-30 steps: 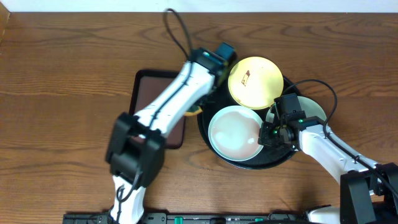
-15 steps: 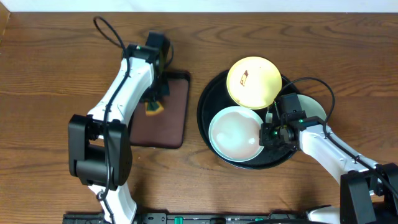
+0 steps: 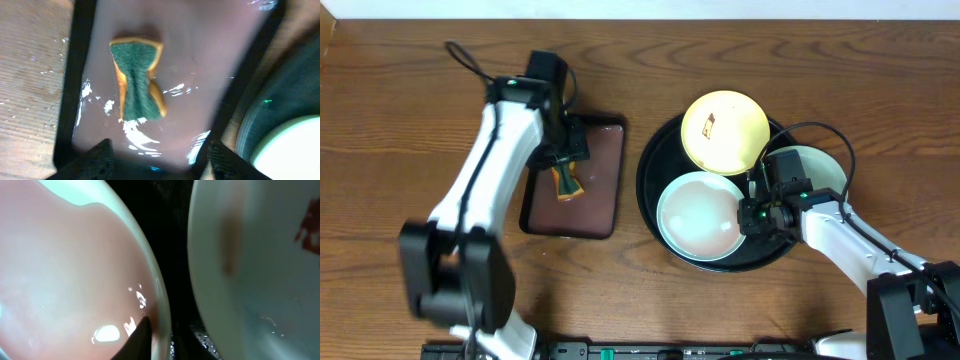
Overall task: Clean dirty plates on tray and stack at the side
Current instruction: 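Return the sponge to the small dark tray with the left gripper, then lift the green plate with the right gripper and tilt it over the small tray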
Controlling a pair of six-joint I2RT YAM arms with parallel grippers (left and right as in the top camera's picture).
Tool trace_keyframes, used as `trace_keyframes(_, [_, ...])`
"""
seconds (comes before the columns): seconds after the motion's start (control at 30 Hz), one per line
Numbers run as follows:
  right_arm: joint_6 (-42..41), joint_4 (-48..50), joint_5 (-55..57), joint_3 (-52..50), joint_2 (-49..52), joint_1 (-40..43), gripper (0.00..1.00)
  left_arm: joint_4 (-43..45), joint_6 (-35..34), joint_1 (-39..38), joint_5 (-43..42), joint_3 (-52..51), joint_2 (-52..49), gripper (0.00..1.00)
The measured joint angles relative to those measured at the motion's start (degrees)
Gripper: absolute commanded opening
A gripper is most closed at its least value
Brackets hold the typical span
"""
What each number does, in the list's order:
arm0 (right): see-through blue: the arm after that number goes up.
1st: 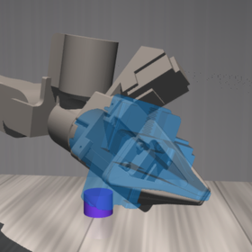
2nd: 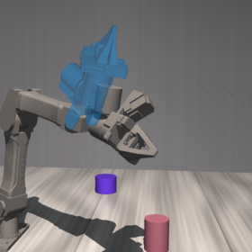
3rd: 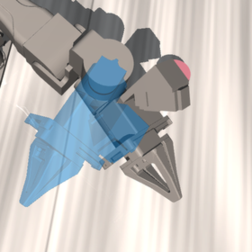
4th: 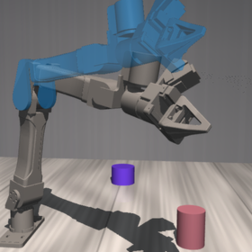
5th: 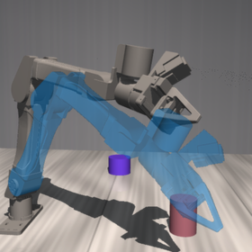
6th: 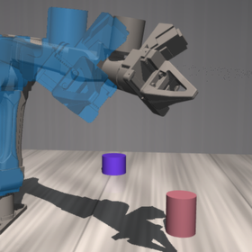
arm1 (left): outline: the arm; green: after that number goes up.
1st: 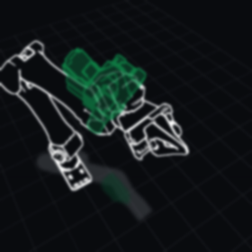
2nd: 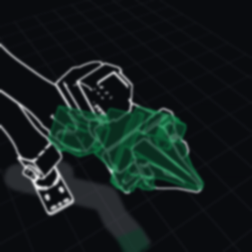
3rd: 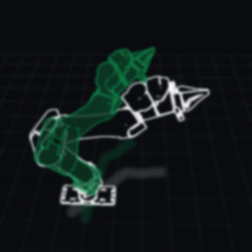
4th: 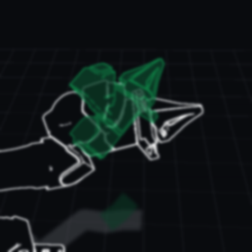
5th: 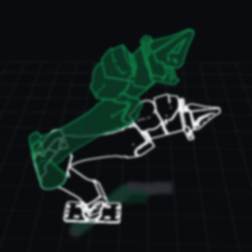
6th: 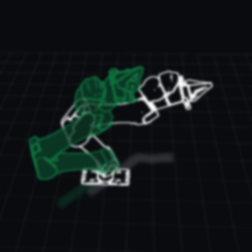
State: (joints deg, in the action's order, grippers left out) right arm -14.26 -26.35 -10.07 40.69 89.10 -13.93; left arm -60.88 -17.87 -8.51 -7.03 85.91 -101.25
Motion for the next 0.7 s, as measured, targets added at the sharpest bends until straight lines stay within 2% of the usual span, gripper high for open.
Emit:
trace_keyframes(0.03, [0.3,0.4,0.1,0.0,0.0,0.0,0.01,-0.1,0.1,0.0,-0.5,0.3,2.3,0.72])
trace_keyframes(0.17, [-1.1,2.1,0.3,-0.2,0.0,0.3,0.01,-0.7,0.0,0.0,-1.8,1.3,10.8,0.82])
trace_keyframes(0.3, [-1.7,2.4,-0.5,-0.3,0.0,0.5,0.01,-1.7,0.1,0.0,-2.1,1.8,17.4,0.83])
trace_keyframes(0.6, [-1.7,-4.3,-0.5,2.7,-0.3,0.5,0.01,-1.7,0.1,0.0,-2.1,1.9,19.6,0.83])
trace_keyframes(0.7, [-1.1,-5.2,-0.4,4.4,-3.3,0.5,0.01,-1.7,0.1,0.0,-2.1,1.9,19.6,0.84])
